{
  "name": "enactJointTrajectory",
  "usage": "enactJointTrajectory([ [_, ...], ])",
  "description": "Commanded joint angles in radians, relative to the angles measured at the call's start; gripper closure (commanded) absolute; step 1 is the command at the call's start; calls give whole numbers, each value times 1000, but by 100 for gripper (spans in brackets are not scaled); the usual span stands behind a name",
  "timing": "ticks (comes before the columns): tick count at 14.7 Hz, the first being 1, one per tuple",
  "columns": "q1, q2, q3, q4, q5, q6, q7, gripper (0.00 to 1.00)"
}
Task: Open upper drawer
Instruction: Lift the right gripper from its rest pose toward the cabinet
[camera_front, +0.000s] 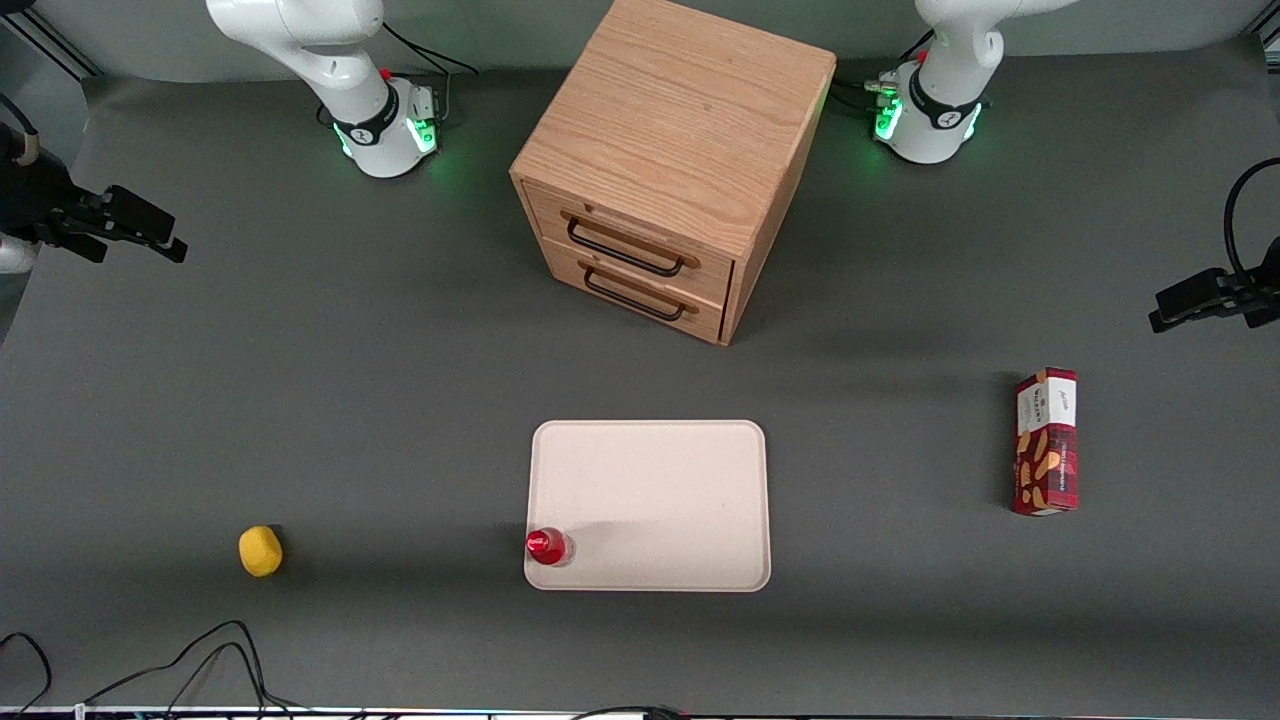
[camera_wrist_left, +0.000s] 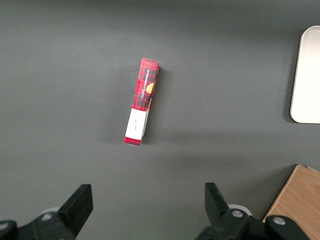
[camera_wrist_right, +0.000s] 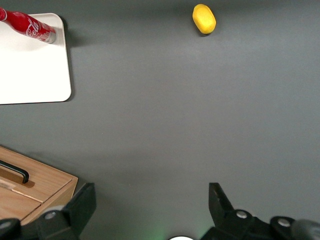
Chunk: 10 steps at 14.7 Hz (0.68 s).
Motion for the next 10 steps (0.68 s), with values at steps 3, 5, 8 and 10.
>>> enactJointTrajectory([
  [3, 14, 30, -3, 32, 6, 0, 12, 0],
  [5, 12, 40, 10, 24, 5, -4, 15, 0],
  [8, 15, 34, 19, 33, 16, -13, 11, 0],
  [10, 14, 30, 36, 35, 19, -23, 12, 0],
])
